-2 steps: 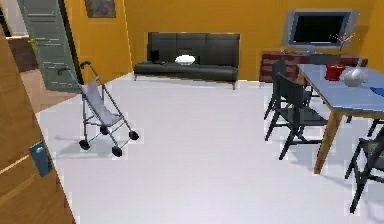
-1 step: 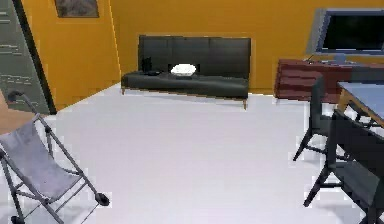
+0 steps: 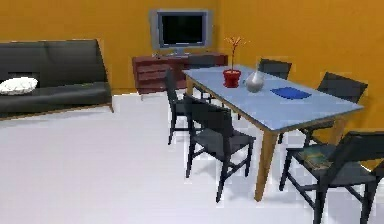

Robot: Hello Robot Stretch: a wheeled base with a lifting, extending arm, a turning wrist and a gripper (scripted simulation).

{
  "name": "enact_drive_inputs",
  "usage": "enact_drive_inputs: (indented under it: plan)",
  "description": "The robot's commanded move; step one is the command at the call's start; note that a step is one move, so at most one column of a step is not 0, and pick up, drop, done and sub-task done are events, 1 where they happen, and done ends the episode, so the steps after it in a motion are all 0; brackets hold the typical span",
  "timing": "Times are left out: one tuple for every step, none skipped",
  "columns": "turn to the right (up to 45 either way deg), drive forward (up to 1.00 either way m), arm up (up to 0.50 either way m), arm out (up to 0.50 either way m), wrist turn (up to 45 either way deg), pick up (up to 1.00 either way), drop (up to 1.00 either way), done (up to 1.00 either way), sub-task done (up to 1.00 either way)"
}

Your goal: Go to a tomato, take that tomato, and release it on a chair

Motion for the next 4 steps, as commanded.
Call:
enact_drive_inputs:
  plan:
    - [0.0, 0.05, 0.00, 0.00, 0.0, 0.00, 0.00, 0.00, 0.00]
    - [-45.0, 0.00, 0.00, 0.00, 0.0, 0.00, 0.00, 0.00, 0.00]
    - [0.0, 1.00, 0.00, 0.00, 0.0, 0.00, 0.00, 0.00, 0.00]
    - [3.0, 0.00, 0.00, 0.00, 0.0, 0.00, 0.00, 0.00, 0.00]
